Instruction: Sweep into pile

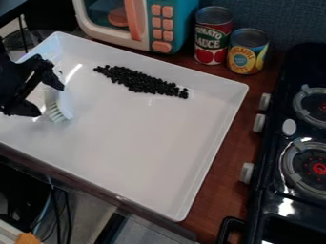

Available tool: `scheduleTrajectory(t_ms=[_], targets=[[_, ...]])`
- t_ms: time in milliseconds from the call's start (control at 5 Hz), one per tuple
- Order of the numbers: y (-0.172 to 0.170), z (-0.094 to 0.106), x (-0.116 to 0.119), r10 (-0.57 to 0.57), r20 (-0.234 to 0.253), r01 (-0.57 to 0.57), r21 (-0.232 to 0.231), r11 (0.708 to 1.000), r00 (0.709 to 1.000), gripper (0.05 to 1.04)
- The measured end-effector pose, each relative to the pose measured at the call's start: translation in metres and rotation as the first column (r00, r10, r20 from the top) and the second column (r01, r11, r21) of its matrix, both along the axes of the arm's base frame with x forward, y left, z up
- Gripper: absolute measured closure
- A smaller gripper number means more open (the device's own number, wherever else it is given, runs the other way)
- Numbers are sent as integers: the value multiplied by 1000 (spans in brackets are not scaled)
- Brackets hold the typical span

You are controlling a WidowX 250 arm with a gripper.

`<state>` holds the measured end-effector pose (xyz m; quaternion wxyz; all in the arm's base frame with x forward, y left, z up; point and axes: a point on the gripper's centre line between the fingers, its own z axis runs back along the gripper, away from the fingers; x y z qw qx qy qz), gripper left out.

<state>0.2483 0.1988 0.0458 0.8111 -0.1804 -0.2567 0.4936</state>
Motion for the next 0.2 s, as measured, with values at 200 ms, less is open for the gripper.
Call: scheduleTrajectory(t_ms=[200], targets=[[1, 17, -2, -34, 1, 34, 1, 999, 999, 84]])
